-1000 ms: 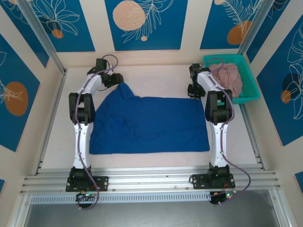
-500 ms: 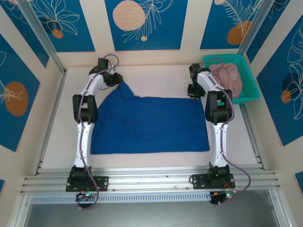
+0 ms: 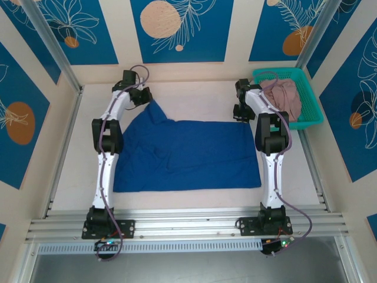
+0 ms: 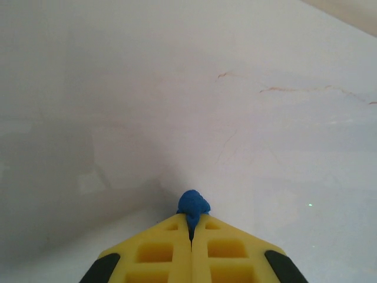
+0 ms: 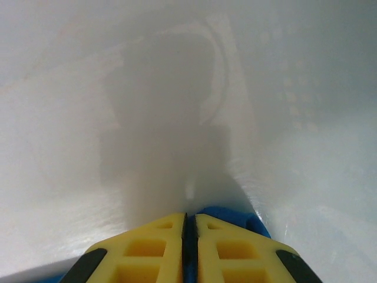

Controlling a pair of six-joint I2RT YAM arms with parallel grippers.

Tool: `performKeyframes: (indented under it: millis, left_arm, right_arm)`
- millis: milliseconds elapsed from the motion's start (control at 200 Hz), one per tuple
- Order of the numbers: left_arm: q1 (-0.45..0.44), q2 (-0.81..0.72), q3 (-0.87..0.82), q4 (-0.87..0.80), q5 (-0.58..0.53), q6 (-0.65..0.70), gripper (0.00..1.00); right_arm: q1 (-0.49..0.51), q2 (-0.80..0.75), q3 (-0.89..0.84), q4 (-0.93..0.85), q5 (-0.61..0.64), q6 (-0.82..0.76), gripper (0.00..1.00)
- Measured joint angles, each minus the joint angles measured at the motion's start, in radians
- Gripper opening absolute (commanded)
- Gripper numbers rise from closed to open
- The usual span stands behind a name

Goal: Fold the inside-out t-shirt

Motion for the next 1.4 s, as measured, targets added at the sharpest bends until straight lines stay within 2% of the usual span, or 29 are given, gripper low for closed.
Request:
performKeyframes:
  millis: [115, 200, 550, 900, 1120, 1400]
  left_arm:
    - [0.0, -0.026, -0.012, -0.026, -0.017, 0.019, 0.0]
    - [0.0, -0.103, -0.105, -0.031, -0.031, 0.027, 0.0]
    - [0.0, -0.649, -0.62, 0.014, -0.072, 0.048, 0.0]
    - [0.0, -1.07, -1.093, 0.029, -0.104, 0.012, 0.0]
    - [0.011, -1.221, -1.212, -0.053, -0.143, -0.002, 0.0]
    - [0.022, -1.31, -1.3, -0.169, -0.09, -0.002, 0.0]
  right_arm:
    - [0.0, -0.028, -0.041, 0.026, -0.001, -0.01, 0.11]
    - [0.0, -0.064, -0.08, 0.043, -0.002, -0.016, 0.1]
    - [0.0, -0.294, -0.308, 0.117, -0.01, -0.039, 0.06]
    - [0.022, -0.504, -0.552, 0.169, -0.012, -0.046, 0.06]
    - [0.061, -0.572, -0.656, 0.18, 0.007, -0.046, 0.06]
    - [0.102, -0.599, -0.757, 0.174, 0.05, -0.045, 0.06]
